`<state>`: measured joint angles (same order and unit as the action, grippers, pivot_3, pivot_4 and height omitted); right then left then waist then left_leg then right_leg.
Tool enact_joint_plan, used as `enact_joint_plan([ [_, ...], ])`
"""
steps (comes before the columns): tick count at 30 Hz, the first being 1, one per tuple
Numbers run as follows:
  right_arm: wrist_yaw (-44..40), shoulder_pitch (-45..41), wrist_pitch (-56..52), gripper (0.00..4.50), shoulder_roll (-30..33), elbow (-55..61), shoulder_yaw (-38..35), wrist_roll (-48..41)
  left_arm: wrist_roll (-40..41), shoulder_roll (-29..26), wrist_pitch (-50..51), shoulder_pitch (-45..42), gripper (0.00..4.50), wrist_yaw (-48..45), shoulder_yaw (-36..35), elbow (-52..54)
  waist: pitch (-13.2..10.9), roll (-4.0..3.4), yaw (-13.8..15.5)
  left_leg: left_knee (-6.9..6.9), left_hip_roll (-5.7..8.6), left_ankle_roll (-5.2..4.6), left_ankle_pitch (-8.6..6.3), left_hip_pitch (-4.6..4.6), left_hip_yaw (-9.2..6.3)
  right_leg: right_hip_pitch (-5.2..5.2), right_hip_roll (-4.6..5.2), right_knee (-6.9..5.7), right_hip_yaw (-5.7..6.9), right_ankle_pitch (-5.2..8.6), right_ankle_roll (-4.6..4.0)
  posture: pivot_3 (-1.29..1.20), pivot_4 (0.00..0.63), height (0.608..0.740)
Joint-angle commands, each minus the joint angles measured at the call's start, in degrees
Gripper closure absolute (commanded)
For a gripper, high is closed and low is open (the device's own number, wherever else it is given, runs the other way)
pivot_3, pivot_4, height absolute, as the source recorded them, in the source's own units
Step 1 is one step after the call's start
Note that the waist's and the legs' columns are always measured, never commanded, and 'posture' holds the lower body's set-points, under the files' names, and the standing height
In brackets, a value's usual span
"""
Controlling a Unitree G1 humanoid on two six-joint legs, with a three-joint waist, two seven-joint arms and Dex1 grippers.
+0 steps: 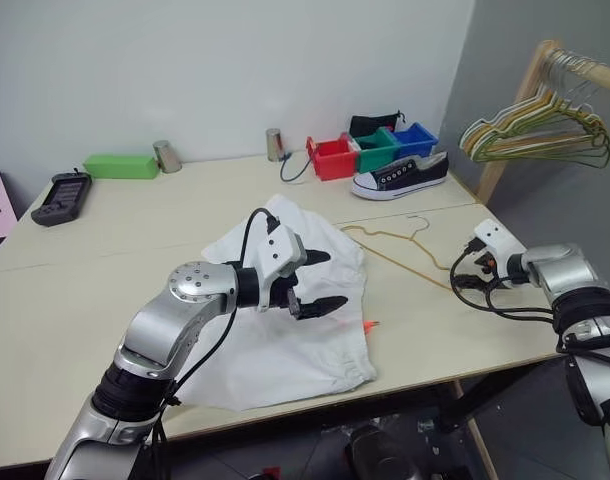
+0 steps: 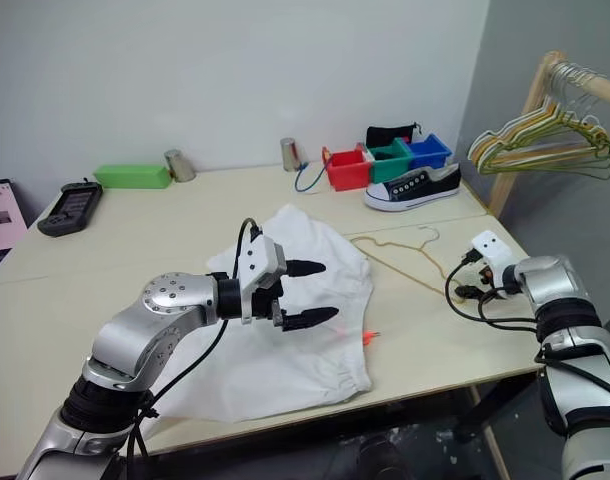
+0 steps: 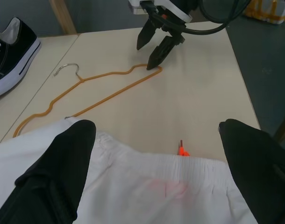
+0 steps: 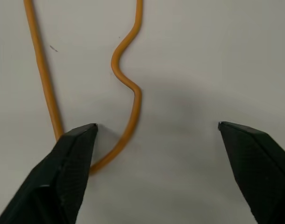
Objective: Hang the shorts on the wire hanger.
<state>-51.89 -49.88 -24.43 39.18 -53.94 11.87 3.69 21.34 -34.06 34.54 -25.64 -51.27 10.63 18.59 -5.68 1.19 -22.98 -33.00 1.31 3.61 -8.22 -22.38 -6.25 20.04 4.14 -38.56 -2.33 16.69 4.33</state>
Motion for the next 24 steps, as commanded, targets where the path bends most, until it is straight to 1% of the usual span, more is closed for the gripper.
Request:
enact_joint_plan([
  [1,-0.72,-2.60,1.06,1.43,-1.04,-1.79,-0.91,0.45,-0.43,-0.42,-0.99,-0.70,0.00,0.27,-0.82,0.99,0.01,0.01,-0.42,0.00,0.00,0.00,0.00,0.00,-0.01,-0.04,0.00,0.05,0.00,-0.01,0.01,-0.30,0.044,0.740],
  [4,-0.40,-3.29,1.09,2.10,-2.02,-3.20,-1.32,0.38,-1.04,-0.40,-1.55,-0.84,0.00,0.43,-0.75,0.44,0.01,0.01,-0.77,0.00,0.00,0.00,0.00,-0.01,-0.01,-0.09,0.00,0.14,0.01,-0.11,0.19,-0.30,0.045,0.740],
  [5,-0.05,-3.68,1.06,2.40,-2.48,-3.98,-1.58,0.32,-1.14,-0.44,-1.62,-0.93,0.00,0.41,-0.80,0.25,0.01,0.01,-0.80,0.00,0.00,0.00,0.00,-0.01,-0.01,-0.10,0.00,0.18,0.01,-0.13,0.24,-0.30,0.045,0.740],
  [6,0.27,-4.00,1.13,2.55,-2.85,-4.64,-1.77,0.34,-1.22,-0.47,-1.65,-1.04,0.00,0.41,-0.88,0.11,0.01,0.01,-0.83,0.00,0.00,0.00,0.00,-0.01,-0.01,-0.13,0.00,0.24,0.01,-0.15,0.28,-0.30,0.045,0.740],
  [8,0.74,-4.49,1.53,3.02,-3.34,-5.86,-1.91,0.60,-1.34,-0.59,-1.61,-1.14,0.00,0.26,-1.03,0.10,0.01,0.01,-0.88,0.02,-0.01,-0.02,-0.01,0.00,-0.02,-0.24,0.00,0.43,0.02,-0.26,0.47,-0.29,0.046,0.740],
  [9,0.84,-4.72,1.58,3.19,-3.54,-6.49,-2.00,0.69,-1.43,-0.74,-1.58,-1.17,0.00,0.17,-1.09,0.16,0.01,0.01,-0.86,0.02,0.00,-0.04,-0.02,0.00,-0.04,-0.30,0.00,0.52,0.04,-0.29,0.51,-0.28,0.046,0.740],
  [10,0.94,-4.87,1.68,3.52,-3.68,-6.99,-2.02,0.83,-1.54,-0.89,-1.63,-1.18,0.00,0.10,-1.16,0.17,0.01,0.01,-0.82,0.01,0.01,-0.04,-0.02,0.00,-0.05,-0.36,0.00,0.57,0.03,-0.29,0.52,-0.28,0.046,0.740],
  [12,0.89,-5.01,1.84,3.92,-3.80,-7.72,-1.79,1.22,-1.71,-1.18,-1.84,-1.16,0.00,0.02,-1.34,0.07,0.01,0.01,-0.71,0.01,0.04,-0.05,-0.03,0.00,-0.07,-0.45,0.00,0.69,0.02,-0.29,0.52,-0.28,0.047,0.740],
  [14,0.54,-4.96,1.85,4.42,-3.86,-8.06,-1.76,1.31,-1.82,-1.38,-1.98,-1.09,0.00,0.09,-1.44,-0.01,0.01,0.01,-0.65,0.01,0.05,-0.06,-0.04,0.00,-0.10,-0.47,0.00,0.72,0.02,-0.29,0.51,-0.28,0.047,0.740],
  [15,0.52,-4.84,1.90,4.49,-3.87,-8.11,-1.83,1.33,-1.91,-1.45,-2.07,-1.05,0.00,0.18,-1.47,-0.02,0.01,0.01,-0.63,0.01,0.05,-0.07,-0.04,0.00,-0.10,-0.47,0.00,0.72,0.03,-0.29,0.51,-0.28,0.047,0.740],
  [19,1.92,-4.41,1.13,4.49,-3.80,-8.34,-2.74,1.18,-2.22,-1.43,-2.33,-0.79,0.00,0.71,-1.49,0.00,0.01,0.01,-0.61,0.01,0.05,-0.08,-0.05,0.00,-0.11,-0.47,0.00,0.72,0.04,-0.30,0.53,-0.27,0.047,0.740],
  [22,4.68,-4.53,-0.05,4.49,-3.48,-7.09,-5.40,-0.49,-2.39,-1.67,-2.61,-0.43,0.00,0.59,-1.63,-0.02,0.01,0.01,-0.52,0.01,0.06,-0.09,-0.05,-0.01,-0.11,-0.47,0.00,0.72,0.03,-0.30,0.53,-0.27,0.047,0.740],
  [24,7.87,-4.30,-0.45,4.49,-2.71,-2.99,-8.53,-2.15,-2.46,-1.53,-2.61,-0.77,0.00,0.98,-2.12,-0.72,0.01,0.00,-0.39,0.01,0.06,-0.09,-0.05,-0.01,-0.11,-0.47,0.01,0.71,0.03,-0.30,0.53,-0.28,0.044,0.740],
])
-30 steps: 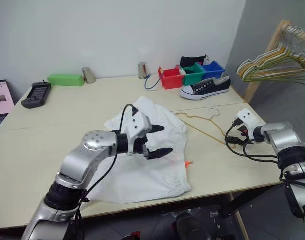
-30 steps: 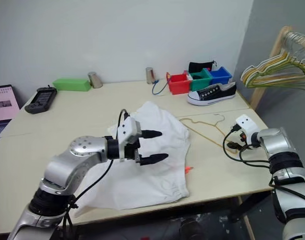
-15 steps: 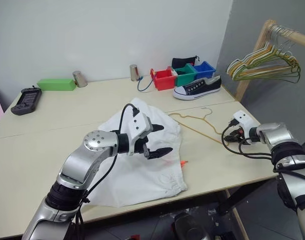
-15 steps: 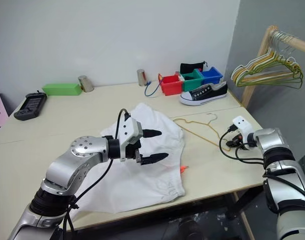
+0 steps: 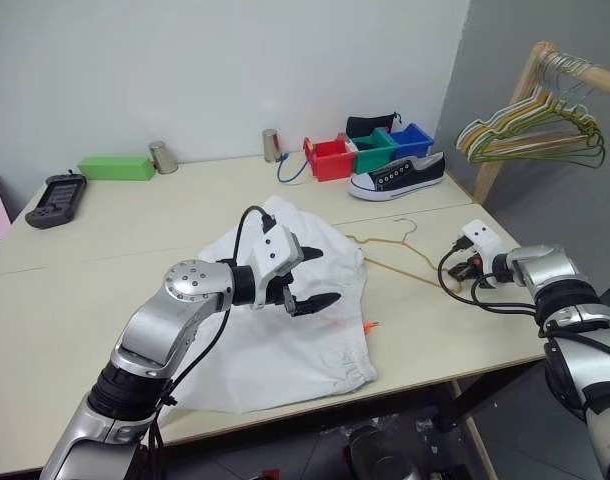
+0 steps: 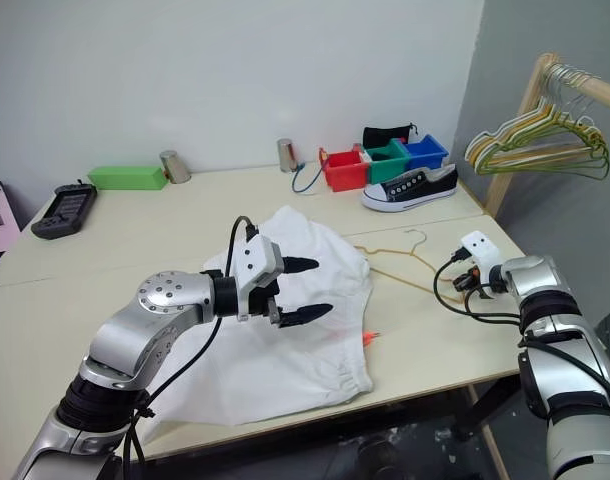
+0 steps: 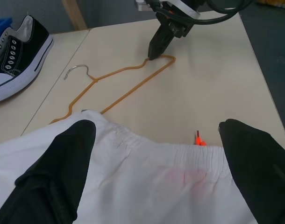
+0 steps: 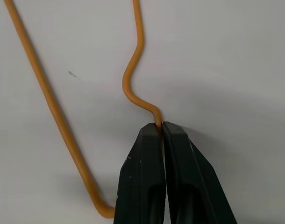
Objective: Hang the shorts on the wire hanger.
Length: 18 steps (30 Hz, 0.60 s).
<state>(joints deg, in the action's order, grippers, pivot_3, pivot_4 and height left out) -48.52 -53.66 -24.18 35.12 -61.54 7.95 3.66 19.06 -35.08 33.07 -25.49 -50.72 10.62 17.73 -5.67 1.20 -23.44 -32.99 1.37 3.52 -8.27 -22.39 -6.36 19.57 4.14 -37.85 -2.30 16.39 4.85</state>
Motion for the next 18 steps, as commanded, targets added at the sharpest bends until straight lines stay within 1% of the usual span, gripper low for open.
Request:
enact_joint_plan([
  [1,6.39,-0.08,-1.32,4.49,1.75,7.71,-6.29,-2.85,-0.29,-0.41,-1.30,-1.17,0.00,0.69,-2.39,-0.36,-0.01,-0.01,0.10,0.00,0.00,0.00,0.00,-0.01,0.00,0.01,0.00,-0.01,0.00,0.00,0.00,-0.28,0.045,0.740],
  [4,10.20,2.85,-4.73,4.49,1.77,19.21,-10.46,-4.82,-0.63,0.17,-1.91,-2.19,0.00,1.37,-2.94,-2.04,-0.02,-0.03,0.08,0.00,0.00,0.00,0.00,-0.06,0.03,0.09,0.00,-0.02,-0.03,-0.01,0.02,-0.30,0.044,0.740],
  [7,12.25,7.09,-8.49,4.49,0.78,31.07,-13.08,-6.73,-0.69,1.18,-2.21,-3.97,0.00,2.59,-3.66,-3.91,-0.01,-0.03,0.25,0.01,-0.02,-0.01,-0.01,-0.15,0.00,0.17,0.00,-0.02,0.01,-0.03,0.05,-0.32,0.043,0.740],
  [10,14.00,10.28,-7.04,4.49,0.04,40.59,-13.39,-6.81,0.33,1.92,-1.60,-7.79,0.00,3.92,-6.33,-7.45,-0.01,-0.03,0.43,0.01,-0.01,-0.02,-0.01,-0.23,0.00,0.23,0.00,0.00,0.01,-0.03,0.06,-0.33,0.040,0.740],
  [11,14.56,10.91,-6.28,4.49,-0.28,43.02,-13.45,-6.79,0.86,1.75,-1.30,-9.25,0.00,3.88,-7.44,-9.02,-0.01,-0.03,0.44,0.01,0.00,-0.02,-0.01,-0.31,0.00,0.32,0.00,0.00,0.00,-0.04,0.07,-0.33,0.039,0.740],
  [13,13.79,13.54,-1.99,4.49,0.37,48.06,-11.10,-5.05,2.11,0.01,-1.27,-12.21,0.00,1.89,-9.72,-12.57,-0.01,-0.03,0.41,0.00,0.01,-0.03,-0.01,-0.43,0.01,0.51,0.00,-0.07,-0.02,-0.05,0.09,-0.33,0.037,0.740],
  [15,11.15,16.67,0.62,4.49,1.59,52.89,-8.30,-4.02,3.50,-1.99,-0.53,-15.80,0.00,-0.17,-12.11,-16.98,0.00,-0.04,0.31,0.01,-0.01,-0.03,-0.01,-0.48,0.01,0.61,0.00,-0.11,-0.01,-0.05,0.10,-0.33,0.033,0.740],
  [17,11.30,18.52,5.37,4.49,2.60,54.91,-6.77,-2.18,4.89,-4.26,0.10,-17.86,0.00,-3.61,-13.22,-20.33,0.00,-0.05,-0.03,0.04,-0.02,-0.03,-0.01,-0.48,0.00,0.63,-0.02,-0.11,0.01,-0.05,0.10,-0.32,0.032,0.740],
  [18,11.99,18.93,9.85,4.49,3.24,54.92,-6.06,-0.65,5.18,-5.52,0.25,-18.57,0.00,-5.60,-13.39,-22.21,0.00,-0.05,-0.11,0.04,-0.03,-0.02,-0.01,-0.48,0.02,0.61,-0.02,-0.09,0.00,-0.05,0.10,-0.32,0.028,0.740],
])
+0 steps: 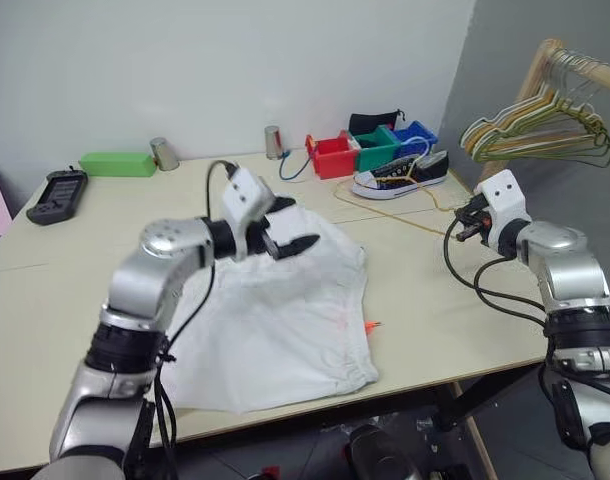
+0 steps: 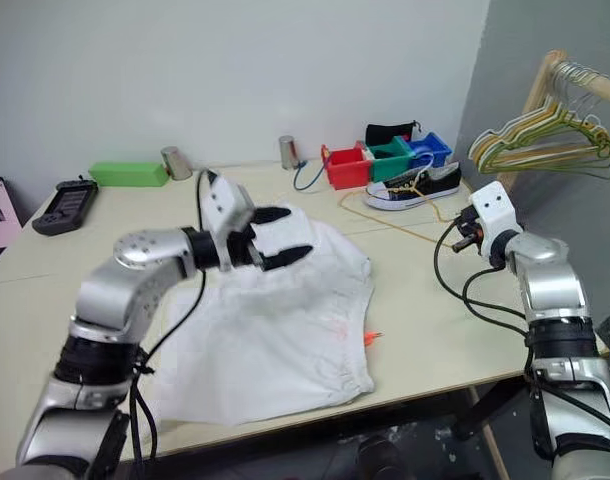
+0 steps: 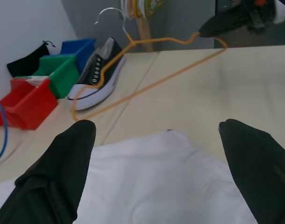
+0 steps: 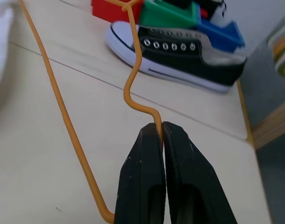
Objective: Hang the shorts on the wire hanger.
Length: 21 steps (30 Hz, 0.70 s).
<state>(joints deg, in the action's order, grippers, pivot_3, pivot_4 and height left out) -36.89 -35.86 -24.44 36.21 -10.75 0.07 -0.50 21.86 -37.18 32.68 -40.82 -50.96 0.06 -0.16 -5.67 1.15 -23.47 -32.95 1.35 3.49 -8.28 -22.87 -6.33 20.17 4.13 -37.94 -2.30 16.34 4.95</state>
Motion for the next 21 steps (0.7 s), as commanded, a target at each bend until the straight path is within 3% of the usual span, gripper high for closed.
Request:
enact_joint_plan([
  [1,1.46,1.31,14.76,4.49,2.79,3.84,2.40,5.20,2.56,-4.58,0.50,-3.79,0.00,-7.41,-2.76,-5.99,0.01,-0.01,-0.18,0.00,0.02,0.00,0.00,-0.01,0.02,0.02,0.00,0.03,-0.03,0.00,0.00,-0.32,0.028,0.740],
  [6,7.53,0.68,38.77,4.49,5.46,-1.11,4.33,12.53,3.60,-8.45,0.44,-6.04,0.00,-17.47,-1.79,-12.87,0.01,-0.01,-0.21,0.02,0.05,0.00,0.00,-0.01,0.05,0.02,0.05,0.02,-0.03,0.00,0.00,-0.31,0.020,0.740],
  [11,12.43,-2.71,56.13,4.49,5.55,-2.51,5.03,16.46,0.08,-8.82,-4.69,-7.28,0.00,-21.09,0.08,-18.12,0.01,0.00,-0.38,0.03,0.03,0.00,0.00,0.02,0.05,0.01,0.05,-0.02,-0.03,0.00,0.00,-0.32,0.016,0.740],
  [16,14.08,-4.69,65.29,4.49,5.38,-4.33,6.41,19.22,-2.16,-8.68,-8.36,-9.64,0.00,-23.80,1.35,-22.00,0.04,0.04,-0.31,0.03,0.00,0.00,0.00,0.04,-0.01,0.00,0.03,-0.04,0.00,0.00,0.00,-0.32,0.017,0.740],
  [21,13.87,-5.36,67.43,4.49,4.66,-4.46,7.12,19.18,-4.83,-8.56,-12.30,-10.67,0.00,-26.09,2.95,-24.09,0.03,0.04,-0.25,0.03,0.01,0.00,0.00,0.04,0.00,-0.01,0.04,-0.04,-0.03,0.00,0.00,-0.32,0.021,0.740],
])
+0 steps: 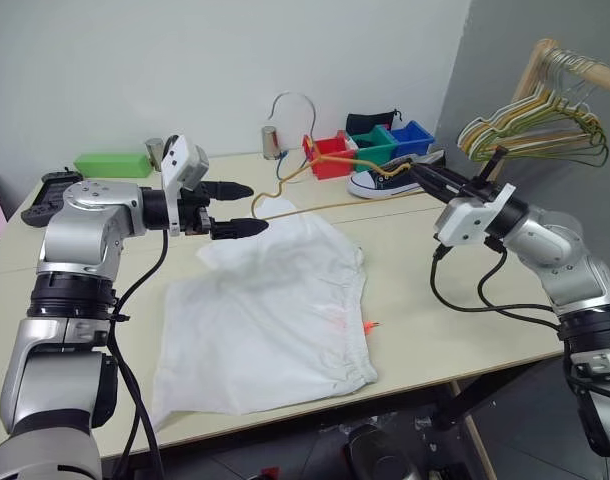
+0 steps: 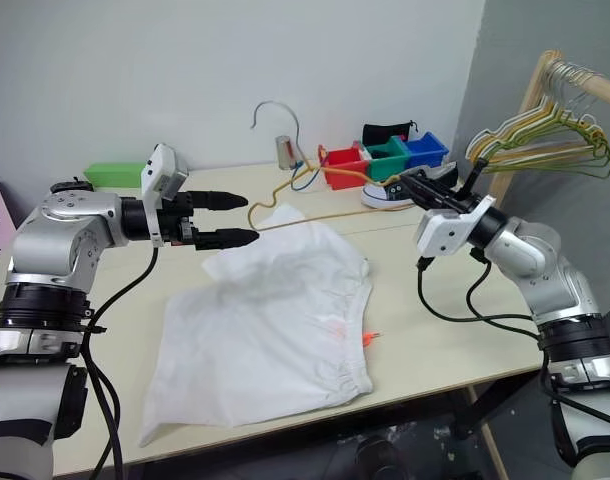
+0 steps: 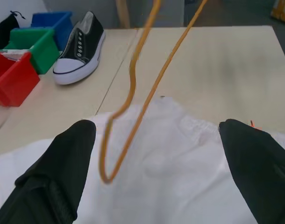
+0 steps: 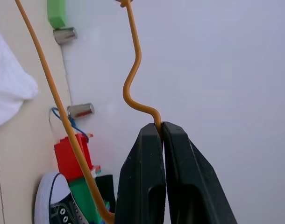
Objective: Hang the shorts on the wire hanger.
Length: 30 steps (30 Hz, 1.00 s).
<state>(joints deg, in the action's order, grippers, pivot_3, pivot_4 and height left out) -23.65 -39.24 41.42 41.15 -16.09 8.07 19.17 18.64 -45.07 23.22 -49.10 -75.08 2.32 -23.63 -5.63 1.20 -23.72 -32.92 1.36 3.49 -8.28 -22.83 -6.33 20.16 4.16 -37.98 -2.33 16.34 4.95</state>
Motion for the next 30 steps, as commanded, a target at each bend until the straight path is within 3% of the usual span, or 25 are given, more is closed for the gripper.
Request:
enact_joint_plan([
  [1,0.59,-2.19,1.68,4.49,-0.43,0.98,-0.81,-0.58,-2.17,-0.82,-3.37,-2.34,0.00,-2.80,1.18,-0.74,0.00,-0.01,0.01,0.00,0.01,0.00,0.00,0.00,0.00,0.00,0.00,-0.01,0.00,0.00,0.00,-0.32,0.021,0.740],
  [6,0.55,-4.00,1.46,4.49,-1.80,2.36,-0.90,-1.05,-5.13,-2.02,-6.48,-0.34,0.00,-7.03,4.31,0.33,0.00,-0.01,-0.07,0.00,-0.01,0.00,0.00,0.04,0.00,-0.01,0.00,-0.06,-0.01,0.00,0.00,-0.33,0.025,0.740],
  [16,1.43,-4.52,3.43,4.49,-2.47,3.31,-1.02,0.38,-6.39,-0.10,-7.88,-0.26,0.00,-6.91,4.34,-1.24,0.00,-0.01,0.00,-0.01,0.00,-0.01,0.01,0.05,-0.03,-0.02,-0.01,-0.09,-0.02,0.00,0.00,-0.34,0.029,0.740],
  [19,1.29,-4.26,4.42,4.50,-2.09,2.61,-0.82,0.72,-6.25,0.03,-7.06,-1.27,0.62,-6.76,3.68,-2.11,0.00,-0.01,-0.09,-0.01,-0.01,-0.01,0.01,0.06,-0.03,-0.01,-0.02,-0.10,-0.01,0.00,-0.01,-0.34,0.033,0.740],
  [30,1.24,-3.31,5.60,4.50,-1.77,0.81,-0.80,0.95,-7.66,-1.16,-8.07,-1.41,0.62,-8.13,4.15,-3.73,0.00,-0.01,-0.11,-0.01,-0.02,-0.02,0.01,0.09,-0.03,-0.03,-0.02,-0.13,-0.01,0.00,-0.01,-0.34,0.039,0.740],
])
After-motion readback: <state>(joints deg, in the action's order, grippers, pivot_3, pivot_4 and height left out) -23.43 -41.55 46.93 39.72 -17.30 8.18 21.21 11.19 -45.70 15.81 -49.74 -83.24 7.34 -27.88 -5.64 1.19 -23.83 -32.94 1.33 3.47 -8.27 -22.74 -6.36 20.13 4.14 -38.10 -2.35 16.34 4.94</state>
